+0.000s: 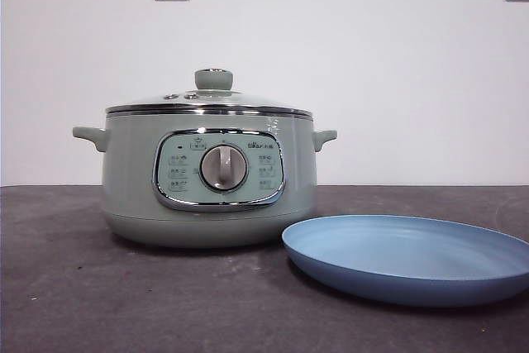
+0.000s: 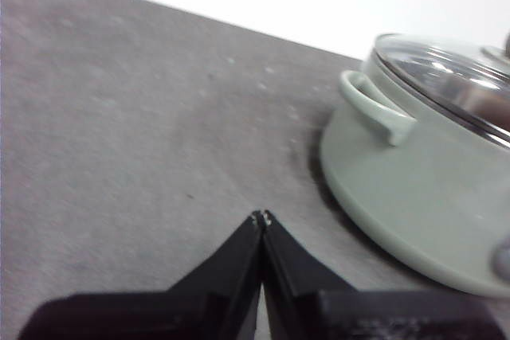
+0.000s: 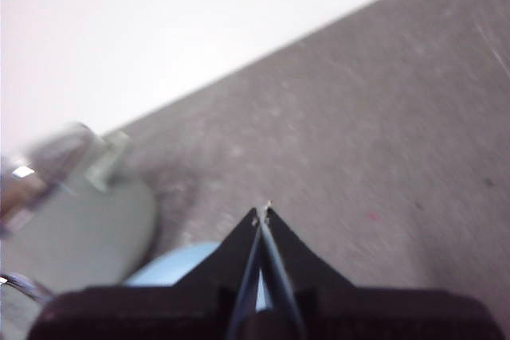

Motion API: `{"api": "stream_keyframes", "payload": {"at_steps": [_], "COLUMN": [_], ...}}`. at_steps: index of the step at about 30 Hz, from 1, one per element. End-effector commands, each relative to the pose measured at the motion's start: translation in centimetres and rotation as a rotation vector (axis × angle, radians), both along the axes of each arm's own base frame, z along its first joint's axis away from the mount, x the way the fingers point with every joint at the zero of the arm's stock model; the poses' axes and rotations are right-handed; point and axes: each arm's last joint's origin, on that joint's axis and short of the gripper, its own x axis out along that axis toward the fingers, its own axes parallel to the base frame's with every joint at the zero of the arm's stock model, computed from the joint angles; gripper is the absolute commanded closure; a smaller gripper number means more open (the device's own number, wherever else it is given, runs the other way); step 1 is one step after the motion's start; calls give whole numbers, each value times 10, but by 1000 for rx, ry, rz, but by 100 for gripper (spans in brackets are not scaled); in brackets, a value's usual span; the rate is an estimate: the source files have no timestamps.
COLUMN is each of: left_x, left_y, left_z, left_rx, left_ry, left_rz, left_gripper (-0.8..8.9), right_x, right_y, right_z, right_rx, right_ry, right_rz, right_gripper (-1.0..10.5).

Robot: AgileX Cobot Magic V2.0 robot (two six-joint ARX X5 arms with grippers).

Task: Take the potato out from the steamer,put the potato on the plate,close the lid

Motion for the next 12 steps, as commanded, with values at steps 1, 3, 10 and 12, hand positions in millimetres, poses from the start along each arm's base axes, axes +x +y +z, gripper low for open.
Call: {"api": "stream_keyframes", "payload": {"at_steps": [1,3,10,12], "left_x": [-4,-8,-10,-7], "left_y": [-1,-1,-5,-5], "left_z": [18,32,76,89], "left_rx": [-22,-22,-17,17], "left_ry": [-30,-32,-20,11], "left_rz": [-13,-17,-132,-184], "left_gripper": [822,822,822,822], "right_x": [-1,0,11,16], "right_y": [0,1,4,5], "right_z": [15,27,72,86], "right_rx": [22,18,-31,-55], "right_ry": [-2,9,82,118], "right_rz": [6,27,166,229], "right_gripper": [959,959,959,959]}}
